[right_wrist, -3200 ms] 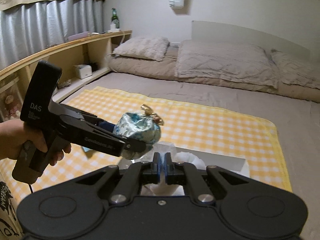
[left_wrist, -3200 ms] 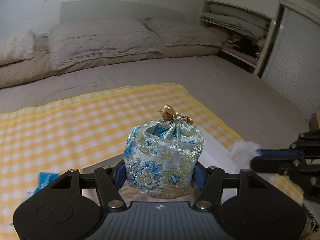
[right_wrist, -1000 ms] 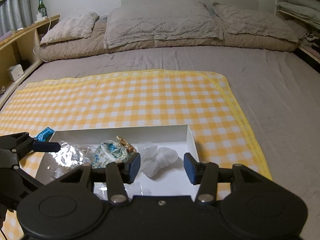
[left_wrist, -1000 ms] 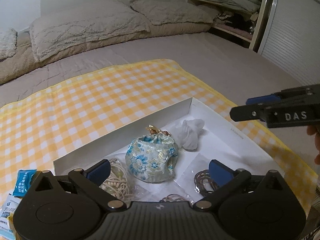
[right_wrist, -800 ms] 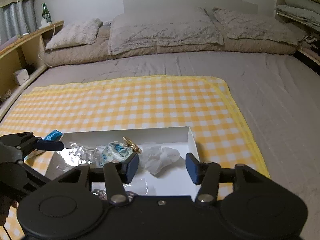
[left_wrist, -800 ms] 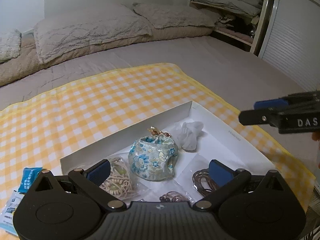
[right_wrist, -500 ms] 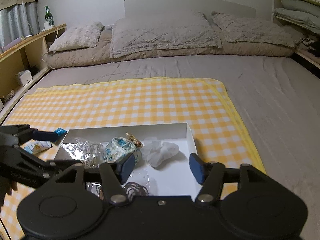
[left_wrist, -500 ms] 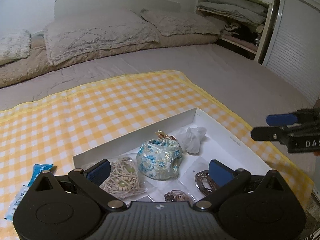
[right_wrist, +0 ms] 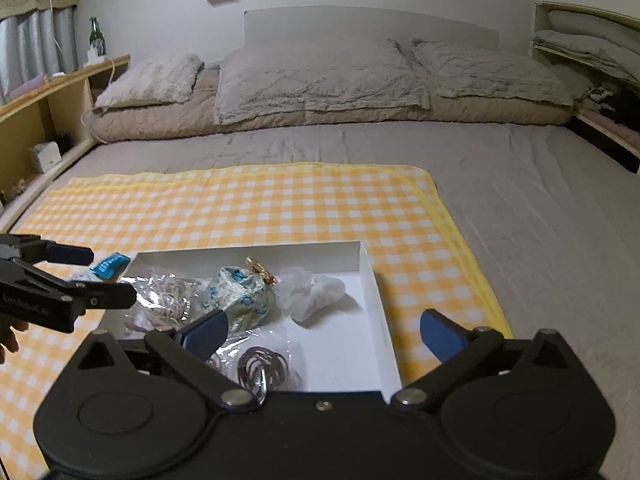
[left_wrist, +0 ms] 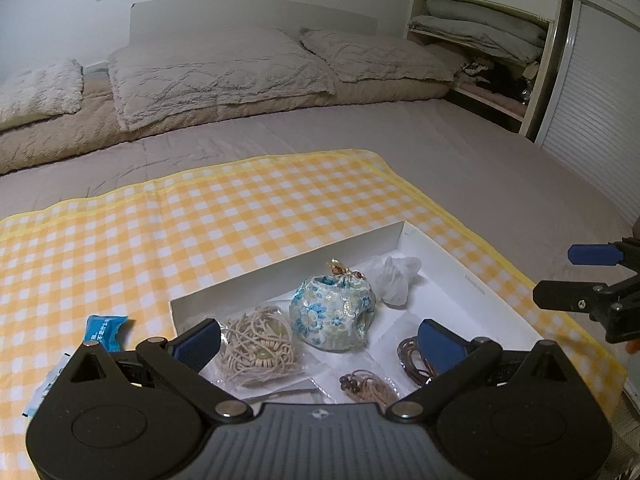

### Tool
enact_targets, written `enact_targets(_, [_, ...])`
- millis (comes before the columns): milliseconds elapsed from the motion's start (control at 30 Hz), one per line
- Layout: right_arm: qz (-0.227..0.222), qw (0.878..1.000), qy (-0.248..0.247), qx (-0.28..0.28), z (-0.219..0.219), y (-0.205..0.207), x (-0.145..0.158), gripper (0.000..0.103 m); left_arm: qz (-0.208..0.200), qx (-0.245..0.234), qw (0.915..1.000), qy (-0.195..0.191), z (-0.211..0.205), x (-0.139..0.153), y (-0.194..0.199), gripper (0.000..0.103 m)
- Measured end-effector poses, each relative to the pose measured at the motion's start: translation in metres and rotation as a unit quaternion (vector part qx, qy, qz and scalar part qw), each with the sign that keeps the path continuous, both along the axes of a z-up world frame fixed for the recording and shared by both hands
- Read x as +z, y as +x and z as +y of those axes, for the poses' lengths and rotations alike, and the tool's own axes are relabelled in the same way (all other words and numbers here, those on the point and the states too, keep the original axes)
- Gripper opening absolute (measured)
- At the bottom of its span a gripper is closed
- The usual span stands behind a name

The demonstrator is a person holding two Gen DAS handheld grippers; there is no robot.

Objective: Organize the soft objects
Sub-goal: 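Move both open tools from the box toward the two packets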

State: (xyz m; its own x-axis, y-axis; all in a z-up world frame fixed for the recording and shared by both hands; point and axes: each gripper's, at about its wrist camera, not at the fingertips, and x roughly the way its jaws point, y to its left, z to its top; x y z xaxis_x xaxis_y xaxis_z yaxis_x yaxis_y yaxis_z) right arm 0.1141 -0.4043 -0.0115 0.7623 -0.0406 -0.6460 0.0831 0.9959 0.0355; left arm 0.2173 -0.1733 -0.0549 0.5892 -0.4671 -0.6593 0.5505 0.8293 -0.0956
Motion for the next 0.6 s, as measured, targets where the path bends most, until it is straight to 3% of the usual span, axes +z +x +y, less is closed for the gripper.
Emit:
enact_targets(300, [-0.007,1.0,0.003,-0.001,-0.005,-0.004,-0.004,0.103,-0.004,0.017,0.9998,0.001,0.014,0.0,-0.004,0.103])
enact_targets(600, [-0.025,1.0,-0.004,0.0,0.001,0.004,-0.008,0.103,-0.019,0.062,0.9978,0.012,0.054,0.001,0.005,0.103])
